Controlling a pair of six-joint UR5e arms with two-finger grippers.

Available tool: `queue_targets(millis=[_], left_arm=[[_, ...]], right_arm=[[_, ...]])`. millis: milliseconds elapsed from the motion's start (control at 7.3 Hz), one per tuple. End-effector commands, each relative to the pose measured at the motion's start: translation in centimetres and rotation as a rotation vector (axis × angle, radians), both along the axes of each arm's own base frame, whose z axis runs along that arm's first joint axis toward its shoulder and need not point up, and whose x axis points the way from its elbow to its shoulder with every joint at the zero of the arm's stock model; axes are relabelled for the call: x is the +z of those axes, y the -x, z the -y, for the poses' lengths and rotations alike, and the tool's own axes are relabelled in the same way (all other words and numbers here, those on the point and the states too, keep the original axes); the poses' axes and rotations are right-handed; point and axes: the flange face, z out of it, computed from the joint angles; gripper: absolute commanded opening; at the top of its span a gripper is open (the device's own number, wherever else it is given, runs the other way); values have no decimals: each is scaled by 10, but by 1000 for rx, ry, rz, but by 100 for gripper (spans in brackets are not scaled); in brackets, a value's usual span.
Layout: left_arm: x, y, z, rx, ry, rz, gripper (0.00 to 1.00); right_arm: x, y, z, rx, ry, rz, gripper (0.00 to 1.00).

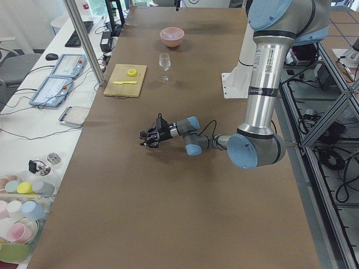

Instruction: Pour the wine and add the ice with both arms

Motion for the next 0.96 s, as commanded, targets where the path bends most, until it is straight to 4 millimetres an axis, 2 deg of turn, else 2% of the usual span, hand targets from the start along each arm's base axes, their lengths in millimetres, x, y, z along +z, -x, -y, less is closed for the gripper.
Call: queue_targets(millis=[0, 137, 274, 411, 685, 822], left_arm=[[0, 1, 0, -2, -1, -2, 28], [-1, 2, -1, -1, -8, -11, 12], [-2, 2, -1, 0, -10, -15, 0], [-6, 0, 0, 4, -13, -18, 0], [-57, 3, 2, 67, -100, 54, 0], [-74, -2, 3, 88, -124, 77, 0]], right_arm=[[0, 0, 0, 0, 0, 0, 100], [0, 0, 0, 0, 0, 0, 100], [0, 0, 0, 0, -2, 0, 100], [1, 0, 0, 0, 1, 0, 100], [1, 0, -1, 0, 3, 0, 100], [1, 0, -1, 2, 4, 0, 100]])
